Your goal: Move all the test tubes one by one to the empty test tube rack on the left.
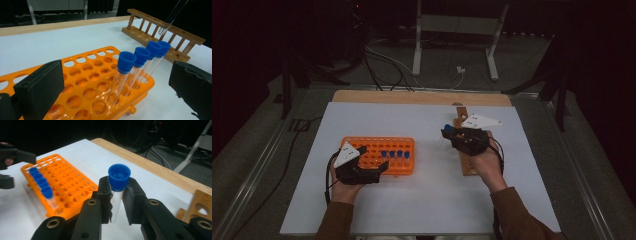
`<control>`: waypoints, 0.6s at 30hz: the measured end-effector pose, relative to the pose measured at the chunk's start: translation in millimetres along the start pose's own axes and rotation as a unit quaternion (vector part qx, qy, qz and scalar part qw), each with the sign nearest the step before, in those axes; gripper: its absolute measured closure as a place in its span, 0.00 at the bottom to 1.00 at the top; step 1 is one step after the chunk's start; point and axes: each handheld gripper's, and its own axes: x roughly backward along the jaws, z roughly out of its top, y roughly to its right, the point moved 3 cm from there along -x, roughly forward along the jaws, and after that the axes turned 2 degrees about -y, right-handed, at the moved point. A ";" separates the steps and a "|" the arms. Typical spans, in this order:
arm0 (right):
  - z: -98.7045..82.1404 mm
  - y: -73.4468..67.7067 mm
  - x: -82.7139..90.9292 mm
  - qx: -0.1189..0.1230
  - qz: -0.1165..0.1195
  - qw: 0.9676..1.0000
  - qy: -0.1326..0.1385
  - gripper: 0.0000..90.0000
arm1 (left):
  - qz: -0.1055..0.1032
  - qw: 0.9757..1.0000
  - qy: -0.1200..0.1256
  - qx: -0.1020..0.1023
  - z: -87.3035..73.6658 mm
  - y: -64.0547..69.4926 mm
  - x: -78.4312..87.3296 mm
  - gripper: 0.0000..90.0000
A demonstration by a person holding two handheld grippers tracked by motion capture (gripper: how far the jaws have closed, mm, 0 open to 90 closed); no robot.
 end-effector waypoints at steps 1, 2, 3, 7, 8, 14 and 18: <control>0.0 -2.5 -0.5 0.002 0.004 1.000 0.000 0.86 | 0.000 1.000 0.001 0.000 0.5 0.7 0.1 0.01; 0.0 -5.1 -0.8 0.002 0.008 1.000 -0.001 0.86 | 0.000 1.000 0.001 -0.001 1.2 1.3 0.5 0.01; -0.1 -7.7 -1.2 0.004 0.011 1.000 -0.001 0.86 | -0.001 1.000 0.003 -0.002 1.9 1.7 0.7 0.01; -0.3 -16.9 -2.6 0.011 0.023 1.000 -0.003 0.86 | -0.004 1.000 0.006 -0.003 4.4 4.9 1.1 0.01; -0.3 -18.6 -2.9 0.012 0.025 1.000 -0.003 0.86 | -0.004 1.000 0.005 -0.005 4.9 5.3 1.2 0.01; -0.3 -29.3 -3.5 0.020 0.042 0.999 -0.003 0.86 | -0.005 1.000 0.007 -0.008 7.5 8.6 1.3 0.01; 0.4 -36.5 -3.3 0.025 0.051 0.998 -0.004 0.86 | -0.008 1.000 0.008 -0.009 8.9 10.5 1.5 0.01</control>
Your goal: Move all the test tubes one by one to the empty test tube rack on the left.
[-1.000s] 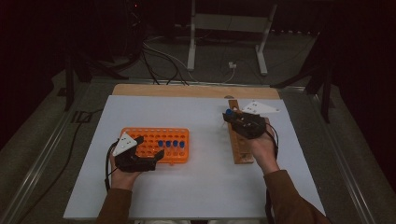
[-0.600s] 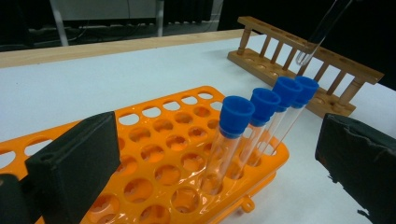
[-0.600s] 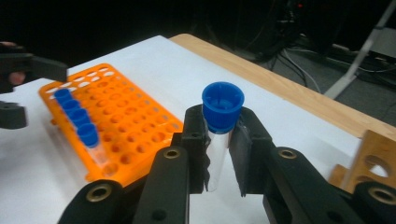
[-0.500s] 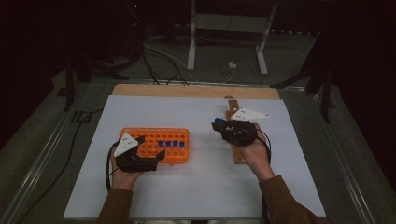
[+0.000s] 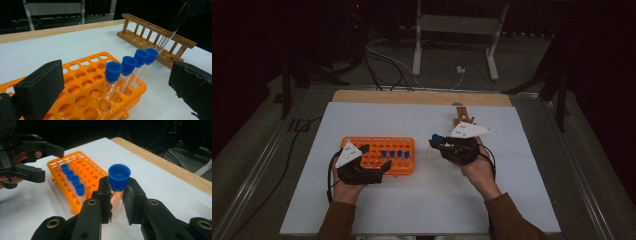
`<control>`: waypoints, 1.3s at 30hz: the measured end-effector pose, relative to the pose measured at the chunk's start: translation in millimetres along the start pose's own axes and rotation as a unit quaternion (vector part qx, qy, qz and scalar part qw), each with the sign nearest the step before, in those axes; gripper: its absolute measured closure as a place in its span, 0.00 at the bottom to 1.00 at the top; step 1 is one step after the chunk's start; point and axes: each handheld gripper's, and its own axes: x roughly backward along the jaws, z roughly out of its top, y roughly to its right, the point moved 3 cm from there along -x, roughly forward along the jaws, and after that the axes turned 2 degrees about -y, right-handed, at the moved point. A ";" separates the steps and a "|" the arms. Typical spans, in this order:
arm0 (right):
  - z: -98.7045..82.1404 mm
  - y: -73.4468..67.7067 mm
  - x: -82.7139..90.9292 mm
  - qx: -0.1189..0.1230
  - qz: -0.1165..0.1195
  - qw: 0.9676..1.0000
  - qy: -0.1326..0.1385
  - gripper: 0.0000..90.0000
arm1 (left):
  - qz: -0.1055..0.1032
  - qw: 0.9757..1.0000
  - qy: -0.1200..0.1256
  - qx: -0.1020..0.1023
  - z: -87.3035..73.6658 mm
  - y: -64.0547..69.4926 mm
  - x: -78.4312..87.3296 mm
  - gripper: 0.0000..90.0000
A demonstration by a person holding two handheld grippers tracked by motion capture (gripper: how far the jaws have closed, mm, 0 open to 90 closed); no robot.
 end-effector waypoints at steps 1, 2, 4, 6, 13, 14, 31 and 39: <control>0.4 -1.7 -0.1 0.001 0.003 1.000 0.001 0.86 | -0.001 1.000 0.000 -0.001 0.4 0.3 0.0 0.01; 0.9 -3.6 0.0 0.001 0.006 1.000 0.001 0.86 | -0.002 1.000 0.001 -0.001 0.8 0.7 0.0 0.01; 1.8 -7.1 -0.1 0.004 0.012 1.000 0.000 0.86 | -0.003 1.000 0.002 -0.003 1.7 1.6 0.1 0.01; 2.8 -10.7 -0.6 0.006 0.020 1.000 -0.002 0.86 | -0.003 1.000 0.002 -0.004 2.4 2.6 0.2 0.01; 6.0 -22.7 -2.8 0.014 0.040 0.999 -0.003 0.86 | -0.003 1.000 0.006 -0.010 5.5 6.3 1.6 0.01; 6.5 -24.3 -3.0 0.015 0.042 0.999 -0.003 0.86 | -0.004 1.000 0.007 -0.010 6.1 6.9 1.8 0.01; 12.7 -47.0 -17.7 0.021 0.082 0.996 -0.006 0.86 | -0.032 0.997 -0.002 -0.063 15.2 35.0 -1.4 0.01; 18.1 -57.4 -27.5 0.025 0.095 0.995 -0.006 0.85 | -0.047 0.995 0.001 -0.090 17.7 48.4 -2.2 0.29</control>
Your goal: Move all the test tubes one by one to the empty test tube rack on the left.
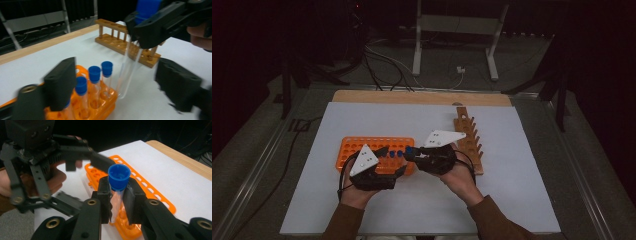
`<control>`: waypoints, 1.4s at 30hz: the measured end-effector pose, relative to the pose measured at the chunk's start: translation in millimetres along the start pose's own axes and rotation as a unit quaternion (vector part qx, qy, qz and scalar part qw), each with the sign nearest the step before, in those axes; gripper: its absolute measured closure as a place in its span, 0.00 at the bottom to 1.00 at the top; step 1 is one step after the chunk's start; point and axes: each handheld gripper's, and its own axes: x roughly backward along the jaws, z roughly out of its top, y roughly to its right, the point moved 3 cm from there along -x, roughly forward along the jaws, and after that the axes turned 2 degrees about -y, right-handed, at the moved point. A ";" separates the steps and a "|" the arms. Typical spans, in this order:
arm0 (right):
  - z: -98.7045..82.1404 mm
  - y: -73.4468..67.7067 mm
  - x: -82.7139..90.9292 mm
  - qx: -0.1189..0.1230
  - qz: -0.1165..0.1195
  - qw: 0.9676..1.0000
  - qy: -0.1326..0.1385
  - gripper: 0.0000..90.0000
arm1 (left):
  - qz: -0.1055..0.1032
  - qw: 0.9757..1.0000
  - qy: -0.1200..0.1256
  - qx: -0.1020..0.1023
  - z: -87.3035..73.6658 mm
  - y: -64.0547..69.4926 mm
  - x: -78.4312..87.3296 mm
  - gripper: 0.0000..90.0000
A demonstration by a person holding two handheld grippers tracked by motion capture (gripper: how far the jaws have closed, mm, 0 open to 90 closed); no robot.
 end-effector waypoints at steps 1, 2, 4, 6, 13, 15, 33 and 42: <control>0.8 -1.5 -1.3 0.004 0.003 1.000 0.000 0.85 | -0.006 1.000 0.002 -0.004 -0.1 1.2 0.0 0.37; 1.3 -3.3 -2.5 0.005 0.004 1.000 -0.001 0.85 | -0.014 1.000 0.002 -0.006 0.0 2.0 0.1 0.44; 2.3 -6.2 -5.1 0.007 0.008 1.000 -0.002 0.86 | -0.023 1.000 0.001 -0.012 0.1 3.3 0.2 0.56; 3.1 -7.8 -7.1 0.008 0.010 1.000 -0.003 0.85 | -0.029 0.999 -0.001 -0.014 -0.2 4.1 0.3 0.65; 3.7 -9.9 -9.9 0.008 0.017 1.000 -0.004 0.85 | -0.034 0.999 -0.003 -0.021 -1.9 3.2 1.5 0.86; 3.4 -9.8 -10.8 0.007 0.018 1.000 -0.004 0.85 | -0.033 0.999 -0.003 -0.022 -2.1 3.4 1.2 0.86; -4.1 20.4 4.2 -0.047 -0.017 0.998 0.027 0.17 | -0.014 1.000 -0.003 0.001 -8.0 -15.6 11.4 0.87; -10.9 37.2 15.3 -0.065 -0.054 0.996 0.033 0.04 | -0.001 1.000 0.003 0.012 -9.0 -24.9 19.0 0.87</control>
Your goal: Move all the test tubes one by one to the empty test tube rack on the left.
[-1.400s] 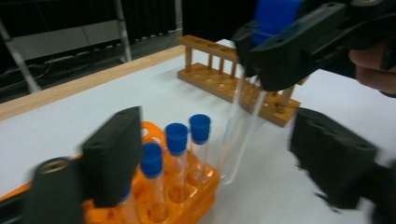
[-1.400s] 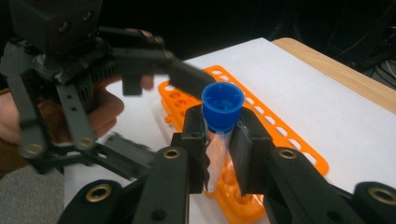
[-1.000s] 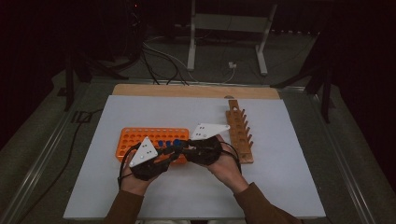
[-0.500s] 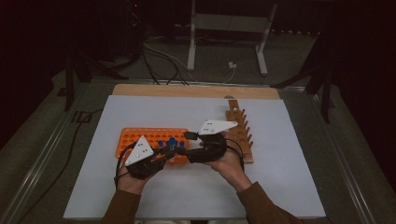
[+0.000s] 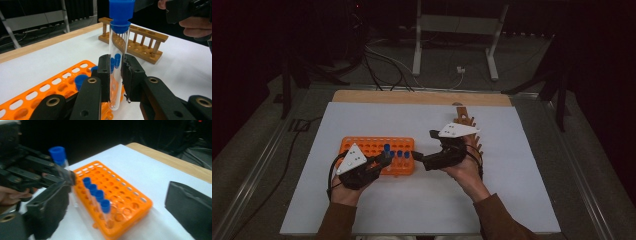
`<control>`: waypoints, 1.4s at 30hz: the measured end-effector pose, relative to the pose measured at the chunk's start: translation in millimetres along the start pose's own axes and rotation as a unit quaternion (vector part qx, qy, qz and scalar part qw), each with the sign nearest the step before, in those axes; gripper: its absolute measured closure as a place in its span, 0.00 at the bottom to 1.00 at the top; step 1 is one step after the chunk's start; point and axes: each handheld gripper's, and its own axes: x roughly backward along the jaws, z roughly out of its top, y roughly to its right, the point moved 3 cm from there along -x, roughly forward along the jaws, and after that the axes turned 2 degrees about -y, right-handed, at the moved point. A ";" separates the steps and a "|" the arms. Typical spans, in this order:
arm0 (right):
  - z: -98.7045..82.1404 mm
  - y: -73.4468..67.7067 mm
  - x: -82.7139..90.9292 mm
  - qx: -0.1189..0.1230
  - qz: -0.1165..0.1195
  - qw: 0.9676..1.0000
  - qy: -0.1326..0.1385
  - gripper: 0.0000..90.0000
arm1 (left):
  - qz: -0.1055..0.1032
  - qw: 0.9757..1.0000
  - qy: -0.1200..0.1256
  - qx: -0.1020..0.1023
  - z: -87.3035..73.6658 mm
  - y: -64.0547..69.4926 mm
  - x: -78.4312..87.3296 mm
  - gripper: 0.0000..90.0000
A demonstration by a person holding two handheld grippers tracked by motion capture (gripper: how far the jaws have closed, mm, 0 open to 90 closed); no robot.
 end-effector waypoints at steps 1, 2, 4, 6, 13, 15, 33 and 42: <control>-0.6 1.9 1.3 0.000 -0.003 1.000 0.000 0.04 | 0.001 1.000 0.001 0.001 -0.2 -1.0 0.6 0.87; -1.2 3.7 2.5 0.000 -0.007 1.000 0.002 0.03 | 0.003 1.000 0.001 0.001 -0.3 -2.2 1.4 0.87; -2.1 7.4 4.6 -0.003 -0.016 1.000 0.003 0.02 | 0.006 1.000 0.003 0.004 -0.7 -4.0 2.5 0.87; -3.3 10.7 6.9 -0.005 -0.022 1.000 0.004 0.02 | 0.010 1.000 0.003 0.007 -1.3 -6.0 3.9 0.87; -8.9 20.2 14.6 -0.006 -0.037 0.999 0.004 0.00 | 0.034 0.999 0.003 0.014 -5.2 -14.0 6.4 0.87; -11.0 22.6 16.4 -0.008 -0.040 0.999 0.005 0.00 | 0.040 0.999 0.004 0.016 -7.1 -16.3 6.0 0.87; -28.2 45.2 35.9 -0.025 -0.063 0.998 0.007 0.00 | 0.073 0.997 -0.014 0.024 -25.0 -29.6 -6.6 0.87; -37.4 51.7 44.0 -0.036 -0.069 0.997 0.012 0.00 | 0.076 0.996 -0.020 0.029 -30.4 -33.4 -10.3 0.87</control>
